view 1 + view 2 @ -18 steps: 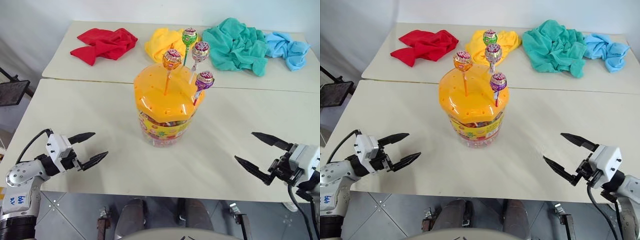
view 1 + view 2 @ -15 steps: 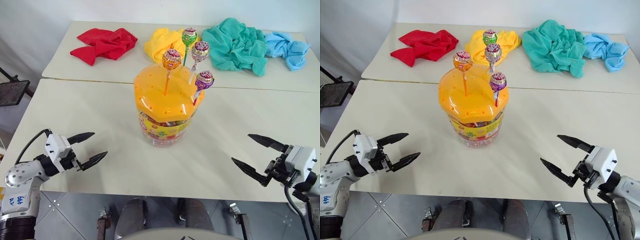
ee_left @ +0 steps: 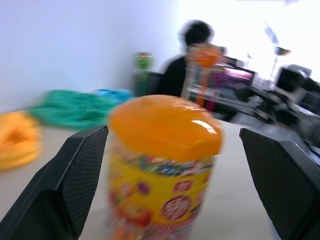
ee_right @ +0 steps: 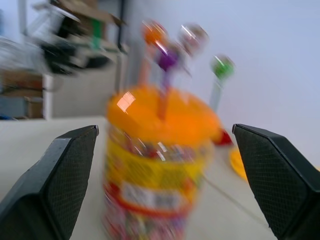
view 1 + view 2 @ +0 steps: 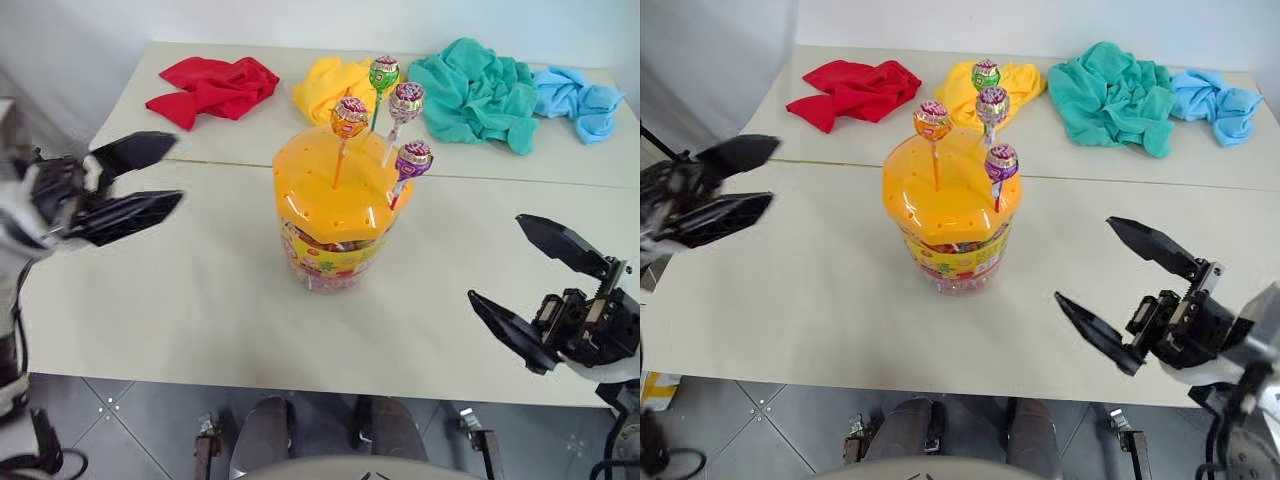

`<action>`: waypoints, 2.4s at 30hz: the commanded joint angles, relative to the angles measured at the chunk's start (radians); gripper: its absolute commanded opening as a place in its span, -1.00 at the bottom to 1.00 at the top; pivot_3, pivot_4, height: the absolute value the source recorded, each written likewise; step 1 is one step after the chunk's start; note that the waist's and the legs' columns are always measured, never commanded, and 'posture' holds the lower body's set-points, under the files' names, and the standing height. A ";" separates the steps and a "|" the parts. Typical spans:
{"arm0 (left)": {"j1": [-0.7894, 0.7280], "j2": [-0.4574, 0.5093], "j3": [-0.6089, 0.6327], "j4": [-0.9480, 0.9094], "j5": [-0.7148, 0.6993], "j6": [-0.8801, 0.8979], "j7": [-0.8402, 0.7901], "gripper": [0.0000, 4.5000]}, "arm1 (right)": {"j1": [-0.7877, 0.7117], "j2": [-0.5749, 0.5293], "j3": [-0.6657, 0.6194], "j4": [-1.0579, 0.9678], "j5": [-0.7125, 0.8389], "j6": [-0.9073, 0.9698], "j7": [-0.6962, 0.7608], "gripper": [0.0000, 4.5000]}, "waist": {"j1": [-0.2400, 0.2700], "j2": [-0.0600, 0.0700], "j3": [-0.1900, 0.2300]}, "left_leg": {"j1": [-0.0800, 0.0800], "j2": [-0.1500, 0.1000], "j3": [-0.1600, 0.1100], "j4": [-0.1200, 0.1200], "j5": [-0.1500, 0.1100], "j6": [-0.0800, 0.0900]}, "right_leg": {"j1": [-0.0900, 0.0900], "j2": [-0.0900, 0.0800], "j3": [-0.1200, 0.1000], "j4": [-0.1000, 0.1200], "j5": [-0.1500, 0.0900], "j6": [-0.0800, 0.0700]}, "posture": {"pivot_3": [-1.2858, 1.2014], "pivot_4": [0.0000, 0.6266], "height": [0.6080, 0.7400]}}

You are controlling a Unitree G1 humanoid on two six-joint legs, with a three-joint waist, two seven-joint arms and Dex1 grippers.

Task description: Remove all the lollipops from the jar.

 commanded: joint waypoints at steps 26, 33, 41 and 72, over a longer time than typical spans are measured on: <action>-0.430 -0.333 -0.295 0.119 0.264 0.012 -0.095 -0.84 | -0.023 0.055 0.081 -0.067 -0.112 -0.080 -0.137 1.00 | -0.001 -0.001 0.000 | -0.002 0.004 0.007 0.005 -0.003 0.003 | -0.004 0.008 0.015 -0.001 0.000 0.001 | 0.03 -0.52 1.00; -0.434 -0.445 -0.058 0.142 0.068 0.031 0.098 -0.99 | -0.130 0.035 0.142 -0.053 -0.082 -0.054 -0.121 1.00 | -0.003 -0.001 0.000 | -0.002 0.004 0.007 0.006 -0.003 0.003 | -0.004 0.008 0.015 -0.001 0.000 0.001 | 0.03 -0.52 1.00; -0.089 -0.170 0.114 0.221 0.233 0.008 0.226 -0.99 | -0.186 -0.130 0.209 0.075 -0.081 -0.083 0.247 1.00 | -0.038 -0.001 0.000 | 0.003 0.006 0.008 0.002 -0.004 0.003 | -0.004 0.009 0.018 0.000 0.000 0.000 | 0.03 -0.52 1.00; 0.544 -0.025 0.400 0.001 0.181 -0.131 0.033 0.97 | -0.458 -0.165 0.259 0.246 -0.075 0.271 0.033 1.00 | -0.004 -0.007 0.002 | 0.000 0.014 0.014 0.008 -0.014 0.001 | -0.009 0.011 0.017 0.001 -0.001 -0.002 | 0.03 -0.52 1.00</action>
